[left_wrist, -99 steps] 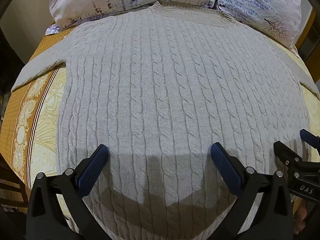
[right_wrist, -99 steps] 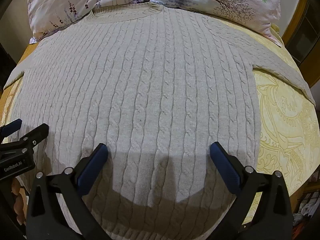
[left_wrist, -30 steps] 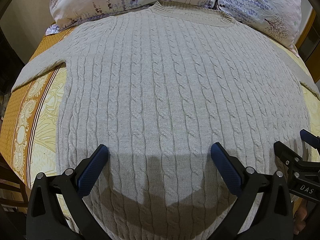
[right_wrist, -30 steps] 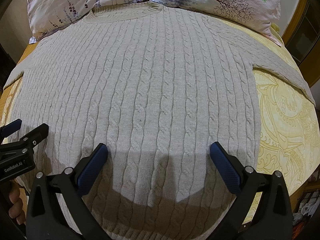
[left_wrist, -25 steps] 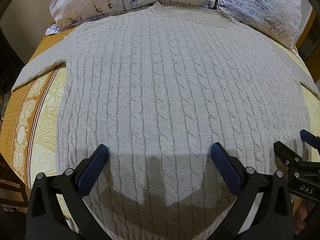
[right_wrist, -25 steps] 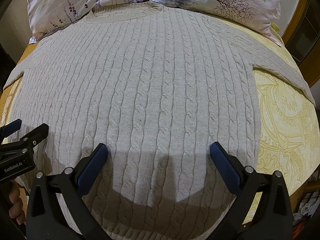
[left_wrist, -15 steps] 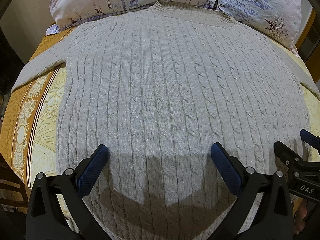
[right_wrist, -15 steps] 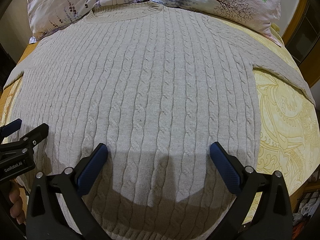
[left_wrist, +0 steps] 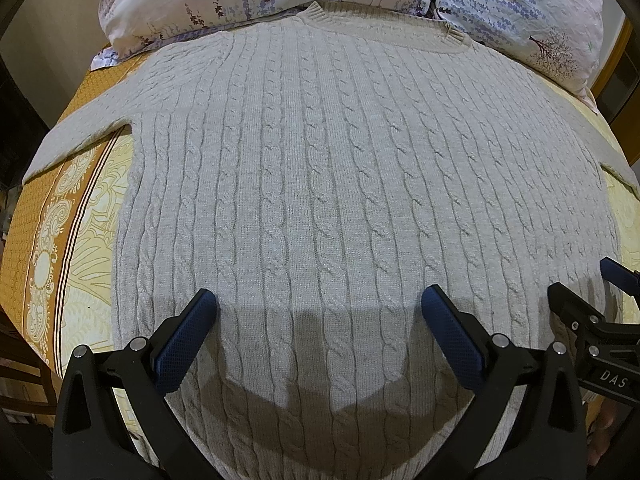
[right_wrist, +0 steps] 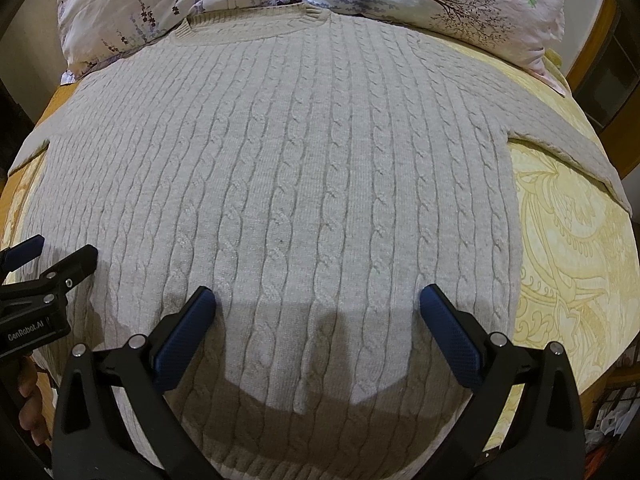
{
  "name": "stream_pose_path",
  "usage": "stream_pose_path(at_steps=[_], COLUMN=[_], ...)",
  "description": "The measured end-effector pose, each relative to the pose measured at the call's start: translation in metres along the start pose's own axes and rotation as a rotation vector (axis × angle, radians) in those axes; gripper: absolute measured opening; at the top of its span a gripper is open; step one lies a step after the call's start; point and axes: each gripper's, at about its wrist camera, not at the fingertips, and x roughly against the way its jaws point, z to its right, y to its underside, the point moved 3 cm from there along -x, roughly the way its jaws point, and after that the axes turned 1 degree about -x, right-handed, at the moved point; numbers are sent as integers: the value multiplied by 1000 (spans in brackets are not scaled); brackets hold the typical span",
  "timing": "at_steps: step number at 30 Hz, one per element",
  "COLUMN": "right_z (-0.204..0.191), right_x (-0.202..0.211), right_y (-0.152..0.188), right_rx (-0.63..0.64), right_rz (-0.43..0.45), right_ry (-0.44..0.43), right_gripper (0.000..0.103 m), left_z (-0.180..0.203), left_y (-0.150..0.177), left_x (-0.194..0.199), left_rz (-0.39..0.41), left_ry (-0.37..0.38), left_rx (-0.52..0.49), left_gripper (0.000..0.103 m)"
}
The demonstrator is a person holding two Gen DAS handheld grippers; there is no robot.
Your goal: Fold small clothes
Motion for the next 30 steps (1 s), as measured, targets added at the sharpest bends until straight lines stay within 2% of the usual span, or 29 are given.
stream_pose_path(at_steps=[11, 22, 26, 30], right_z=[1, 5, 41, 127], right_x=[3, 2, 8, 11], right_y=[3, -7, -26, -53], right_rx=[51, 89, -49, -325], right_rz=[61, 45, 98, 166], right_ry=[-33, -76, -135, -182], right_gripper=[101, 101, 101, 99], left_z=[-1, -4, -14, -15], left_y=[-1, -8, -15, -23], left_x=[-2, -5, -4, -6], left_rz=[-11, -8, 20, 36], left_ry=[2, 11, 58, 71], left_rx=[-6, 27, 85, 105], left_gripper=[102, 102, 102, 102])
